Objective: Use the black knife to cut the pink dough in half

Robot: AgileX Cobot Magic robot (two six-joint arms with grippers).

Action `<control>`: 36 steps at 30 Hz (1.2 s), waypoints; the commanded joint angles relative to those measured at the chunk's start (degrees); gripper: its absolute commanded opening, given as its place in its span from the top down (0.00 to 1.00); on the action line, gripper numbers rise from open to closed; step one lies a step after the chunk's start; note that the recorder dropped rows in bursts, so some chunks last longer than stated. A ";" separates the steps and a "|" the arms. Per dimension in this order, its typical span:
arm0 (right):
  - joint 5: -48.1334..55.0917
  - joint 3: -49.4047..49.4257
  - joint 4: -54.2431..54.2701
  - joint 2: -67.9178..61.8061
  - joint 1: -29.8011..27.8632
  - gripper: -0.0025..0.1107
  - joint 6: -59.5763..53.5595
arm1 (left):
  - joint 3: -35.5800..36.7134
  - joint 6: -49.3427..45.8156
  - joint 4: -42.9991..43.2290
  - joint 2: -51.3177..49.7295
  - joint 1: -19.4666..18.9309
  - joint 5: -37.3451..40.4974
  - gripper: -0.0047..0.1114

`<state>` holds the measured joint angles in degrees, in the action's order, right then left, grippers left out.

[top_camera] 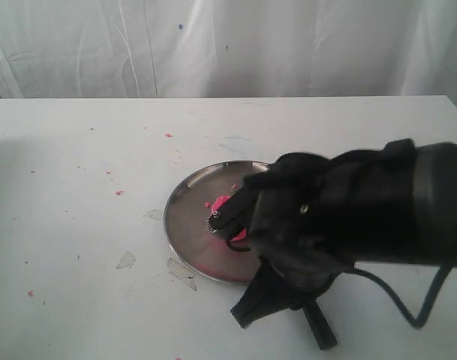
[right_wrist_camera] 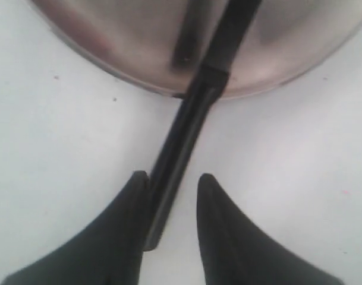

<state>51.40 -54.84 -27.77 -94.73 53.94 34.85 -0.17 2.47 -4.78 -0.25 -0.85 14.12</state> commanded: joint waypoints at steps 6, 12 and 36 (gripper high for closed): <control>6.34 -0.63 -18.52 -7.67 8.69 0.73 27.14 | 0.17 0.08 -0.27 0.25 0.14 0.05 0.96; 6.95 -1.20 -18.92 -13.25 8.85 0.68 27.14 | 0.17 0.08 -0.27 0.25 0.14 0.05 0.96; 12.95 -1.20 -26.28 -21.37 7.54 0.78 43.91 | 0.17 0.08 -0.27 0.25 0.14 0.05 0.96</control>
<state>61.60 -56.05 -53.03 -115.46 62.22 75.78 -0.17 2.47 -4.78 -0.25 -0.85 14.12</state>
